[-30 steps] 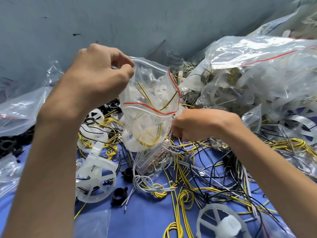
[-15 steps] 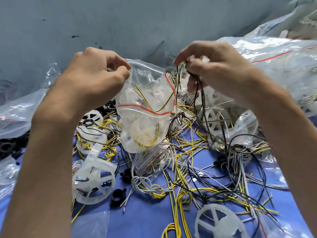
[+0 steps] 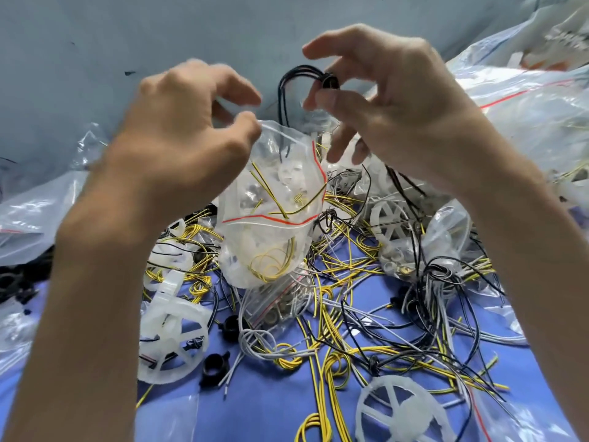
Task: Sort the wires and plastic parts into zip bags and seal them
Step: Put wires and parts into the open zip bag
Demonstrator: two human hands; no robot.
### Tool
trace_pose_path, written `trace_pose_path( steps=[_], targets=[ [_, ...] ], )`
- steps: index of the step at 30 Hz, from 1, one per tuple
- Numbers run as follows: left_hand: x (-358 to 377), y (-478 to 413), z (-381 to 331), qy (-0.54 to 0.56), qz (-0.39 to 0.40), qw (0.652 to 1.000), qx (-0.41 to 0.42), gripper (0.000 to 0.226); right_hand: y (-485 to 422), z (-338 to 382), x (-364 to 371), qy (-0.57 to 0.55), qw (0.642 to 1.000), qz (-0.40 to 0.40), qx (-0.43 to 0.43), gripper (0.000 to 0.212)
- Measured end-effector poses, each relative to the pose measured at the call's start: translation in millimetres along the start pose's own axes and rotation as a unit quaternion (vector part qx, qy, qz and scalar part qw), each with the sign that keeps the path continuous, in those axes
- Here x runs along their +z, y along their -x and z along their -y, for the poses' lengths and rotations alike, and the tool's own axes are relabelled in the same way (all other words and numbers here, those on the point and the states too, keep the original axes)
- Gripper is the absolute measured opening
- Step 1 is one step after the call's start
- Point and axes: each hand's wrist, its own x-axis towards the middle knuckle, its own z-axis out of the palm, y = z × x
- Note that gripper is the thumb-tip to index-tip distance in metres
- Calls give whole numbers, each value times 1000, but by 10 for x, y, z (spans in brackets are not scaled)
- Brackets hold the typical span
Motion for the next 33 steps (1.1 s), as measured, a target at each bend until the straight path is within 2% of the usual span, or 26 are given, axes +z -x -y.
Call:
trace_pose_path(
  steps=[3,5,8,11,16,20,25,29,33],
  targets=[
    [6,26,-103,9,-46,998,46,49,-1,19,28,61,998,13,-25,24],
    [-3,50,-158,-10,-47,994,97,58,13,57,57,84,994,31,-54,23],
    [14,53,-179,1,13,988,157,47,36,98,83,89,990,24,-107,25],
    [40,48,-153,48,35,987,149,38,35,81,58,66,992,13,-106,22],
    [64,44,-76,84,22,989,123,27,4,36,22,21,998,0,-59,28],
    [80,35,-45,100,-21,989,110,21,-6,-14,-9,45,999,22,-17,12],
    [75,19,-17,86,-41,990,107,19,-12,-30,-37,75,997,9,-19,14],
    [85,16,14,87,-45,990,104,27,-1,6,-32,57,997,-11,-47,16],
    [96,1,49,44,-74,992,92,25,16,48,23,47,996,-15,-70,15]
  ],
)
